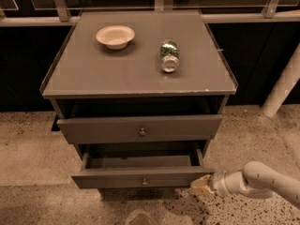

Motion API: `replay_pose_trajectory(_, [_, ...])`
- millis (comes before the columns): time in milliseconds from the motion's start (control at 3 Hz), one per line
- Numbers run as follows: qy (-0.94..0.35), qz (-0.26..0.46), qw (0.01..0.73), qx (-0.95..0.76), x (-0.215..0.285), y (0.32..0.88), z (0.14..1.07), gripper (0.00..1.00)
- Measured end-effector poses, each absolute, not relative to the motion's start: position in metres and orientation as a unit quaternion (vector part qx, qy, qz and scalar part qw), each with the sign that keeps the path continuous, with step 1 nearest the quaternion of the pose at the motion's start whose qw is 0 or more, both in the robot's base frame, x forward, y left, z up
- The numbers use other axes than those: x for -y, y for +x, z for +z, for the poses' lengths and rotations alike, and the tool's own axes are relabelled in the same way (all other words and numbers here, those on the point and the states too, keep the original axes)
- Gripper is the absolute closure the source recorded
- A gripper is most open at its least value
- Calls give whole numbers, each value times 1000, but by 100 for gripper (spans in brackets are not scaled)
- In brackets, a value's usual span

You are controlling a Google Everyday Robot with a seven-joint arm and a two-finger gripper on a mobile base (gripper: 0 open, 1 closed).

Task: Close middle drawer

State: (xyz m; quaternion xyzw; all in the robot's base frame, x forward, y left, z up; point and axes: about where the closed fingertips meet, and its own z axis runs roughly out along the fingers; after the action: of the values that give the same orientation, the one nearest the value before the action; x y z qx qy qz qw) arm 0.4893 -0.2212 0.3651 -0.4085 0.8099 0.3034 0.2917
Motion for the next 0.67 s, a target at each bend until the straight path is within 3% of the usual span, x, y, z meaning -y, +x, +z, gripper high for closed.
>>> replay_pose_trajectory(667, [-421, 263, 320, -807, 221, 526, 374, 100])
